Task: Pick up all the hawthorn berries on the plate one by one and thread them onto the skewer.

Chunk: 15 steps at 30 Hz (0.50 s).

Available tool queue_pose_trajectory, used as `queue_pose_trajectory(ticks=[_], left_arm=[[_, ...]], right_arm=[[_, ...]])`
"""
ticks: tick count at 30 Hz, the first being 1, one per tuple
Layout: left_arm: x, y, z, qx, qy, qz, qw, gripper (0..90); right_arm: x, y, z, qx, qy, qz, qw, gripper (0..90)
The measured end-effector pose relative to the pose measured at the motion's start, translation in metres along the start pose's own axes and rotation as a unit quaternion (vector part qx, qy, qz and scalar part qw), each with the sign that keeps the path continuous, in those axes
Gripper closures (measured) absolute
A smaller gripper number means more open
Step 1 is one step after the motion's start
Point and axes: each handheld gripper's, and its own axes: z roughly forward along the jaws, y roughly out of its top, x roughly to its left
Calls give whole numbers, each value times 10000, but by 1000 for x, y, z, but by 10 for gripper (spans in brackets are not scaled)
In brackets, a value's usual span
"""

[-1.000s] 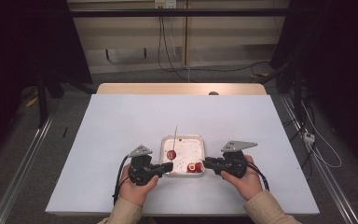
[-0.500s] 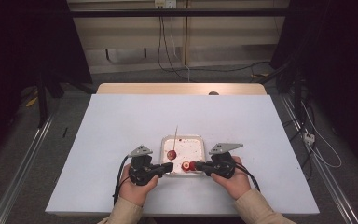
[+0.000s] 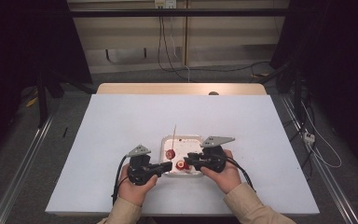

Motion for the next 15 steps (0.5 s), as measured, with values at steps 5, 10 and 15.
queue_pose_trajectory(ticks=[5,10,15], left_arm=[[1,-1,0,-17,16,-51,10000,898],[1,0,0,-19,-9,-24,10000,898],[2,0,0,-17,-11,-52,10000,898]], right_arm=[[-8,-5,0,13,-231,202,9995,688],[-18,-5,1,12,-277,362,9990,684],[-20,-5,6,-54,-196,553,9983,631]])
